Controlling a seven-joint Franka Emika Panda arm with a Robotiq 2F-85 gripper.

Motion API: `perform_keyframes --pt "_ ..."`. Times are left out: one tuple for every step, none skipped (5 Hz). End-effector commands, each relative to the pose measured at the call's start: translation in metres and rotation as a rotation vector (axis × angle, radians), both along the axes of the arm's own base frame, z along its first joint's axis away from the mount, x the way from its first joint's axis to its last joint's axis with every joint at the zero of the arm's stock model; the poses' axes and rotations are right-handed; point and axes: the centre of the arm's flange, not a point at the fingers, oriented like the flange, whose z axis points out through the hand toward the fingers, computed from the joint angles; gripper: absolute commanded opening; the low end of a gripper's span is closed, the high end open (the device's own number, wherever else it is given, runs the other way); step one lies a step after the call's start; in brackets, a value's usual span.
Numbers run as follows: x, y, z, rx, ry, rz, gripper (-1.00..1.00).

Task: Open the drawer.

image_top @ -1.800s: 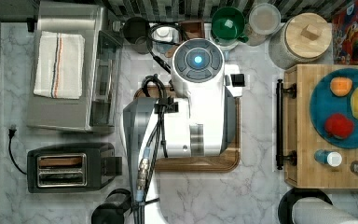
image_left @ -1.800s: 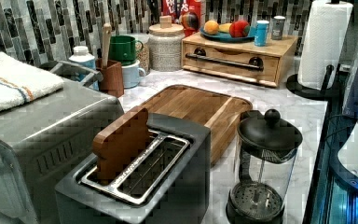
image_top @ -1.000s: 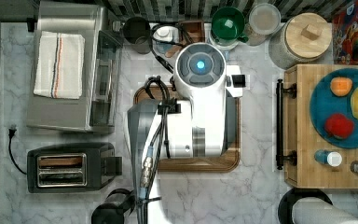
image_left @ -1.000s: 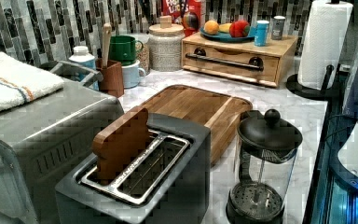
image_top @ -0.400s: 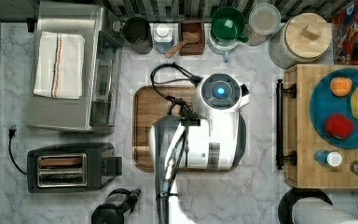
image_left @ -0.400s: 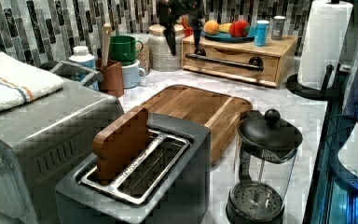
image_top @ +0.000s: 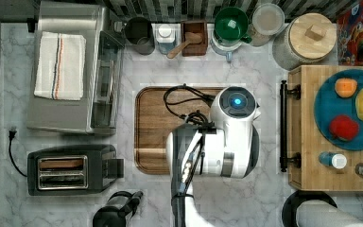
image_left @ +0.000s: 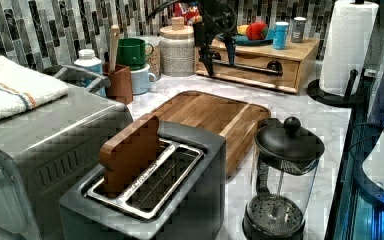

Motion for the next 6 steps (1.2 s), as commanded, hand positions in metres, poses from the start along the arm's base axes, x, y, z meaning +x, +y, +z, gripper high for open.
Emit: perform_keyframes --pt "0.033 -0.104 0.091 0.0 -0.16 0.117 1.0" --pt "0.033 -0.128 0.087 -0.014 -0.2 0.169 1.0" --pt "0.037 -0.145 0.084 -0.016 -0.213 0.188 1.0" --pt "0.036 -0.152 0.073 -0.026 -0.237 0.195 1.0" --pt "0.037 -0.15 0.051 -0.028 -0.243 0.202 1.0" --pt "0.04 -0.148 0.032 -0.052 -0.258 0.23 1.0"
